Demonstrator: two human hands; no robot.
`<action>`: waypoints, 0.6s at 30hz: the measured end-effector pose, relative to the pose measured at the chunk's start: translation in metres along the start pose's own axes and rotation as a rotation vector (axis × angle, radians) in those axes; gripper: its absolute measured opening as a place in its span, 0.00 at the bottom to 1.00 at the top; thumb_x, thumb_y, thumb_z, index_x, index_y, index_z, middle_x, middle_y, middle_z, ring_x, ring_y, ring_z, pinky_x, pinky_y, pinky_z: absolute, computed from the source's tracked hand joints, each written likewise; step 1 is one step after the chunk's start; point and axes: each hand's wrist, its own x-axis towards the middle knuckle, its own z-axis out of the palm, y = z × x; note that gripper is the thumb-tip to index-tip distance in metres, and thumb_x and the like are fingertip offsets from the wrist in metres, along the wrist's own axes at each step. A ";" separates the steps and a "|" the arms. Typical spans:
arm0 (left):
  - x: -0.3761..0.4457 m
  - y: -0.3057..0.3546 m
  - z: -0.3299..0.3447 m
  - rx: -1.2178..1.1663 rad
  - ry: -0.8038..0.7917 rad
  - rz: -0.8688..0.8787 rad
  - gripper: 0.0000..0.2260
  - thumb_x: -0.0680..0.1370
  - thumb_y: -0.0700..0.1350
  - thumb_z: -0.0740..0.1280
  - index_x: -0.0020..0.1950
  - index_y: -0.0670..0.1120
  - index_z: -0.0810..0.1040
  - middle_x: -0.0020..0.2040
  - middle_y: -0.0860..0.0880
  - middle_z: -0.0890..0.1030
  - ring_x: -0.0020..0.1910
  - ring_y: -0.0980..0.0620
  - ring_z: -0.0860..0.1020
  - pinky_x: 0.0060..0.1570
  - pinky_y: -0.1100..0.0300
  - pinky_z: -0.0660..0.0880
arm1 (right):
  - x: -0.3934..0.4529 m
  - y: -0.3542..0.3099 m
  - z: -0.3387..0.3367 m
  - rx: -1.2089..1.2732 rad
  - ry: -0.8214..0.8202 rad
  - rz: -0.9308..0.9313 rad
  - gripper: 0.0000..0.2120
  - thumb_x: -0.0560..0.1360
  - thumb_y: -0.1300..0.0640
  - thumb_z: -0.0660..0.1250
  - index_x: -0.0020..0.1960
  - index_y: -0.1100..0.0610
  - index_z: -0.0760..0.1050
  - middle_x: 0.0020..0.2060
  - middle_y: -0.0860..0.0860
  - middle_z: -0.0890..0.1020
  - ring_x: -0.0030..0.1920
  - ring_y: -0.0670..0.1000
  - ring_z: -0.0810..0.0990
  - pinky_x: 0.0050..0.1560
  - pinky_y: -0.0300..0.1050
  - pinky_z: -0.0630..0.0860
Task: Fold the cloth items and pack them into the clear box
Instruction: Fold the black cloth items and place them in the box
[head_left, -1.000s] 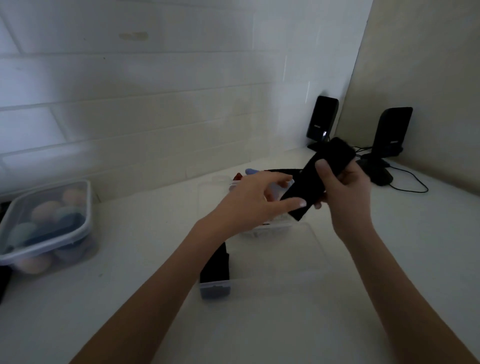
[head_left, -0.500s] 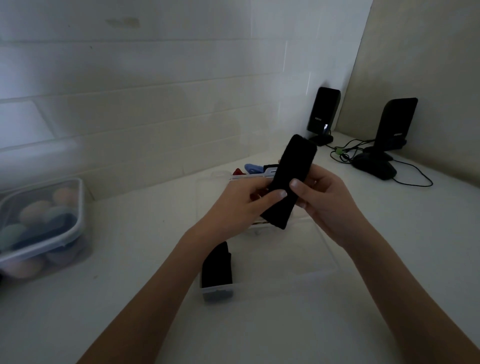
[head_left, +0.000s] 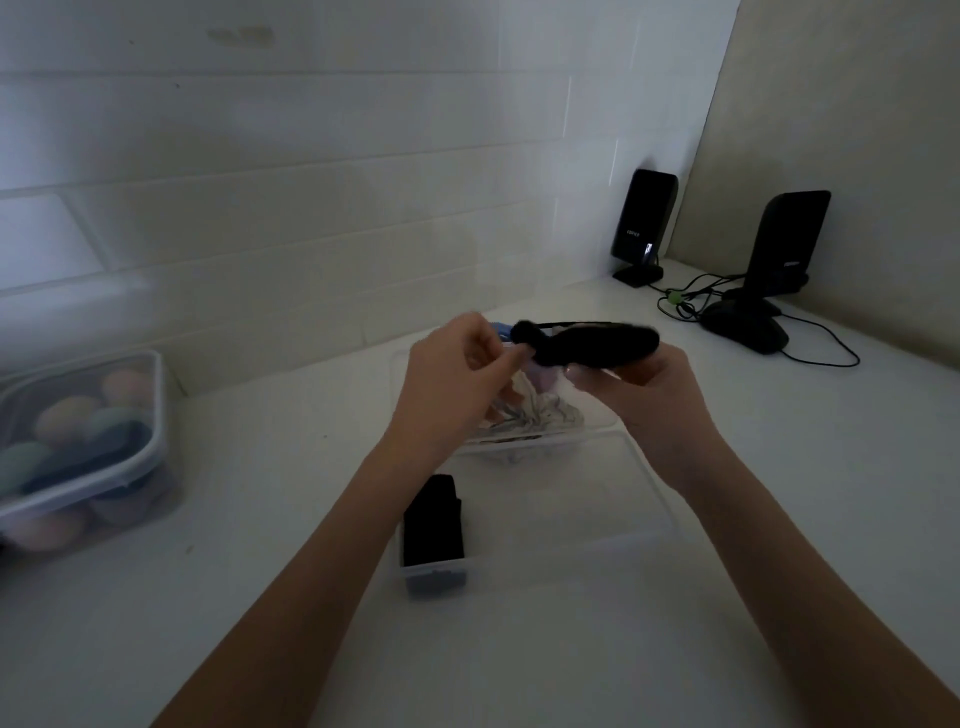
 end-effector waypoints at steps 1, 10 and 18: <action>-0.001 0.003 0.000 -0.074 -0.049 -0.075 0.11 0.75 0.47 0.69 0.34 0.45 0.75 0.30 0.47 0.83 0.29 0.49 0.82 0.28 0.57 0.78 | 0.000 -0.001 0.001 -0.050 -0.011 -0.056 0.16 0.67 0.74 0.69 0.50 0.60 0.80 0.46 0.46 0.85 0.49 0.43 0.82 0.50 0.33 0.76; 0.004 0.003 -0.004 -0.530 -0.241 -0.310 0.09 0.77 0.45 0.64 0.50 0.43 0.82 0.40 0.46 0.85 0.38 0.51 0.84 0.36 0.63 0.79 | -0.002 0.011 0.004 -0.427 -0.197 -0.149 0.20 0.66 0.69 0.72 0.52 0.50 0.81 0.71 0.48 0.67 0.67 0.46 0.70 0.66 0.38 0.68; 0.000 0.000 -0.001 -0.474 -0.269 -0.220 0.10 0.77 0.36 0.64 0.56 0.41 0.79 0.42 0.46 0.85 0.39 0.51 0.83 0.38 0.61 0.80 | -0.006 0.003 0.010 -0.461 -0.096 -0.076 0.10 0.68 0.45 0.67 0.46 0.47 0.82 0.65 0.44 0.72 0.67 0.45 0.69 0.67 0.36 0.63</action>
